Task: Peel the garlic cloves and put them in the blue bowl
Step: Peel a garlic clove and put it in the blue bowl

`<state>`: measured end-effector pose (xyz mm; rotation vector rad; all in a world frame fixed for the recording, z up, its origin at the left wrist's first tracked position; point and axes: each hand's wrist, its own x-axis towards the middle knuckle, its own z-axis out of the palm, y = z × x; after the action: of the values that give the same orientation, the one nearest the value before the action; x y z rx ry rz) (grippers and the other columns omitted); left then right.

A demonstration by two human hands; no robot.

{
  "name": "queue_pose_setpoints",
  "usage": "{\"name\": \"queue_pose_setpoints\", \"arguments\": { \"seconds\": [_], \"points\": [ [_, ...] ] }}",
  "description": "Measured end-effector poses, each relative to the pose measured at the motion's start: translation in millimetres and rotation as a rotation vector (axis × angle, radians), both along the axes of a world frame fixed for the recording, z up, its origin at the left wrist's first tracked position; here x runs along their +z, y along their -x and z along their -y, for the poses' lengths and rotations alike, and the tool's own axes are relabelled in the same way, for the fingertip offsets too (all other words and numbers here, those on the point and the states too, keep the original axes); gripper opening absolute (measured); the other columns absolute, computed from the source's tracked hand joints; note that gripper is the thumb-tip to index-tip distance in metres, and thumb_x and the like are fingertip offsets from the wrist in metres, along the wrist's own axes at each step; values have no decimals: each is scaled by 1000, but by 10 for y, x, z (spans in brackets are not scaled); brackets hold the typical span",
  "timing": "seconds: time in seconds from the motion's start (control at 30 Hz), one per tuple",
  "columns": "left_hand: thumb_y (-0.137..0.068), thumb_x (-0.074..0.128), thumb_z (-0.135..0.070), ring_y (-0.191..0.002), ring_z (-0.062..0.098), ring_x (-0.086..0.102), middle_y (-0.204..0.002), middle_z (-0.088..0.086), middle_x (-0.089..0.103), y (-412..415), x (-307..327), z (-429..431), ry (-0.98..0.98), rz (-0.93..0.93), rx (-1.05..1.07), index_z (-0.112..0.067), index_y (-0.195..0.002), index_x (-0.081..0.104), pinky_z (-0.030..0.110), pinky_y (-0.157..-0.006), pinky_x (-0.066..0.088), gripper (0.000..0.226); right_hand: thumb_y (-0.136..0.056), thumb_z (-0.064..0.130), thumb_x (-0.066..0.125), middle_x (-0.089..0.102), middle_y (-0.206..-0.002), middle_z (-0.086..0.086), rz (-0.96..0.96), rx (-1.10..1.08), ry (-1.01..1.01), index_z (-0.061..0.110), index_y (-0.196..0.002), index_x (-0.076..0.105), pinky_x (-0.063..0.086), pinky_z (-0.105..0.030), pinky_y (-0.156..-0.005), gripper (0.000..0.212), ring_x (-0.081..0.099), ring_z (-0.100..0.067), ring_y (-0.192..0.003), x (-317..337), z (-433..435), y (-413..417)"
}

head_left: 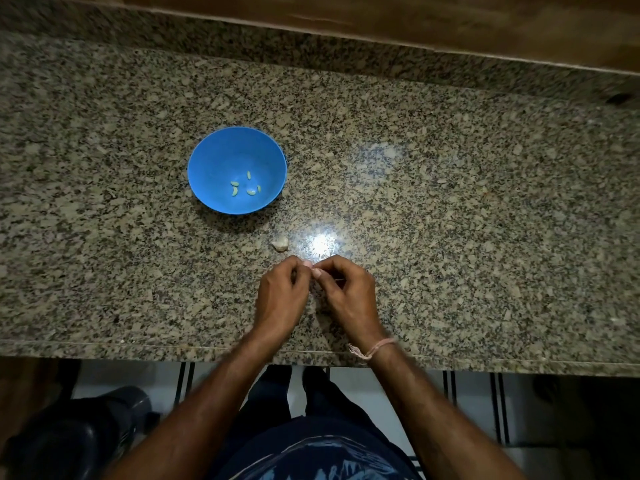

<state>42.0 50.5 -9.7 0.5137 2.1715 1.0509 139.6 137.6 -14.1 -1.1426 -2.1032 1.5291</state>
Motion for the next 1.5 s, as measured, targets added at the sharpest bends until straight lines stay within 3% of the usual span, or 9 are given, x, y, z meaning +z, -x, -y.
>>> {"name": "queue_pose_setpoints", "arguments": {
  "seconds": [0.23,0.33,0.47,0.7,0.8,0.9,1.1,1.27,1.5],
  "points": [
    [-110,46,-24,-59,6,33,-67,-7,42,8,-37,36,-54,-279,-198,-16,-82,47,18,-53,31,29,-99,23,68,61,-71,7,116,67,129,16,-80,65,44,-15,-64,20,52,0,-63,50,-129,0],
    [-111,45,-28,-55,3,37,-66,-8,47,62,5,10,-56,119,-113,-12,-85,55,15,-48,32,32,-100,24,68,60,-73,3,86,80,333,14,-81,63,46,-24,-66,21,52,-7,-65,51,-165,-15],
    [-109,48,-26,-47,6,34,-58,-8,42,141,-2,-44,-23,739,93,-18,-78,52,23,-44,28,32,-99,15,66,56,-72,7,108,197,-231,15,-80,59,42,-23,-61,20,51,-10,-67,45,-122,0],
    [-110,45,-28,-59,4,36,-68,-10,45,-10,-9,18,-53,-236,-230,-21,-82,48,18,-52,32,29,-101,22,64,57,-75,0,111,68,594,7,-89,62,43,-25,-58,19,48,-12,-65,73,-268,-21],
    [-110,47,-30,-55,7,38,-65,-7,46,24,-29,-35,-82,380,17,-19,-80,55,18,-48,32,33,-101,16,64,58,-75,4,89,175,23,9,-86,61,41,-15,-59,17,47,-4,-64,31,-214,-48],
    [-108,46,-24,-51,8,35,-60,-7,43,53,12,-64,-57,867,176,-18,-77,53,23,-47,29,32,-99,10,65,60,-76,7,49,227,-165,13,-84,60,40,-12,-62,16,50,-1,-68,8,-200,-36],
    [-108,52,-35,-60,-4,55,-69,-13,62,-42,59,-20,-82,142,-31,-17,-85,64,10,-54,39,32,-101,13,65,72,-90,-14,-5,21,529,-3,-100,67,52,-19,-65,16,66,-8,-72,61,-294,-54],
    [-102,65,-25,-69,8,60,-76,-1,71,-46,55,-39,-219,485,230,-7,-98,71,22,-62,48,19,-98,10,69,76,-94,-16,-69,-48,461,0,-101,71,60,-28,-78,11,72,-20,-83,29,-275,-78],
    [-102,63,-14,-65,1,65,-75,0,72,-151,92,-83,-280,390,336,0,-101,72,14,-58,49,16,-95,7,71,77,-95,-14,-130,-100,424,2,-100,73,63,-44,-87,7,74,-35,-93,27,-196,-51]
  ]
}}
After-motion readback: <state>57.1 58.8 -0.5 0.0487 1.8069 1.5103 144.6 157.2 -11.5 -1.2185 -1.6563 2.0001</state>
